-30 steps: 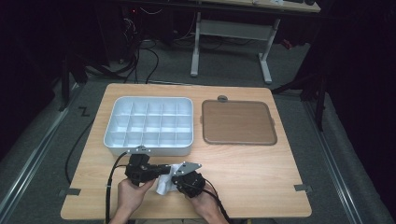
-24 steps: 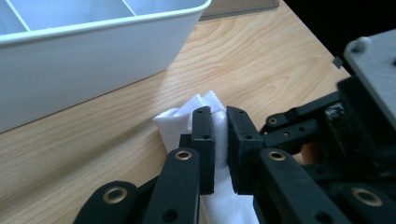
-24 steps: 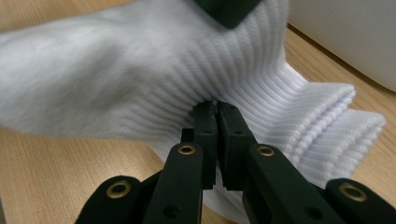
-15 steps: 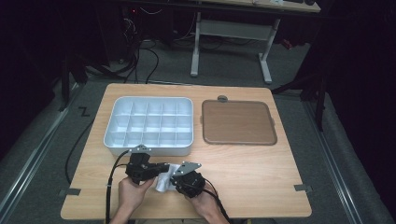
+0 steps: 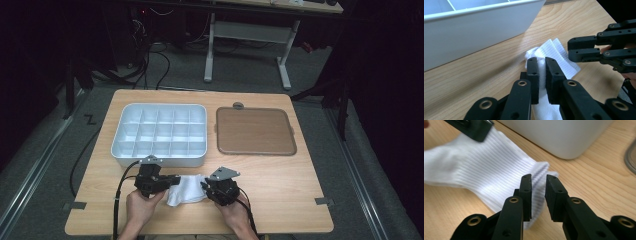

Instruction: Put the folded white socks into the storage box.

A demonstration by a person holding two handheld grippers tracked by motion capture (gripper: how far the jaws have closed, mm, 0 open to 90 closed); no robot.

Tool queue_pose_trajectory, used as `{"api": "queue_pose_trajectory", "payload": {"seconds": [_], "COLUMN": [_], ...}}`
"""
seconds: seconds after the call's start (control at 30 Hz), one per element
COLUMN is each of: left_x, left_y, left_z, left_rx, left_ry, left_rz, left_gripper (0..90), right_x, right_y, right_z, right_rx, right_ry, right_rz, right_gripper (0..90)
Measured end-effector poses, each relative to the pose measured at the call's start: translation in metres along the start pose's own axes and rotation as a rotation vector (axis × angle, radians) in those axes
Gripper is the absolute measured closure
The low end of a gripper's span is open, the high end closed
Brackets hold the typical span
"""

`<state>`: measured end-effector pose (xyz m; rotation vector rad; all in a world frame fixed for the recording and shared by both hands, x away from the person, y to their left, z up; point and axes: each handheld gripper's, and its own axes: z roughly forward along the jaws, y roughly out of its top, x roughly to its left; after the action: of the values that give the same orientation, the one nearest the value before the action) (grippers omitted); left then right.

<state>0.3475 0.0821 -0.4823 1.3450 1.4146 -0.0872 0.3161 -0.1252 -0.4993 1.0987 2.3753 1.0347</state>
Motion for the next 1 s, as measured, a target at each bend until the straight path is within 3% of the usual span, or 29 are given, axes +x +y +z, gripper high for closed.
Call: {"api": "queue_pose_trajectory", "payload": {"seconds": [0.2, 0.33, 0.8, 1.0], "left_x": [-0.001, -0.002, -0.015, -0.021], "left_y": [0.001, 0.002, 0.005, 0.005], "left_z": [0.001, 0.000, 0.013, 0.020], "left_rx": [0.001, -0.001, 0.008, 0.016], "left_ry": [-0.006, -0.010, -0.034, -0.036], "left_rz": [-0.015, -0.024, -0.021, 0.005], "left_gripper": [82.9, 82.9, 82.8, 82.7], "right_x": [-0.004, -0.004, -0.003, -0.002], "right_y": [-0.004, -0.007, -0.008, -0.008], "right_z": [0.008, 0.017, 0.022, 0.023], "right_rx": [0.021, 0.068, 0.072, 0.071], "right_ry": [-0.004, 0.005, 0.028, 0.040], "right_rz": [0.009, 0.013, -0.035, -0.036], "right_gripper": [75.3, 75.3, 77.0, 77.3]}}
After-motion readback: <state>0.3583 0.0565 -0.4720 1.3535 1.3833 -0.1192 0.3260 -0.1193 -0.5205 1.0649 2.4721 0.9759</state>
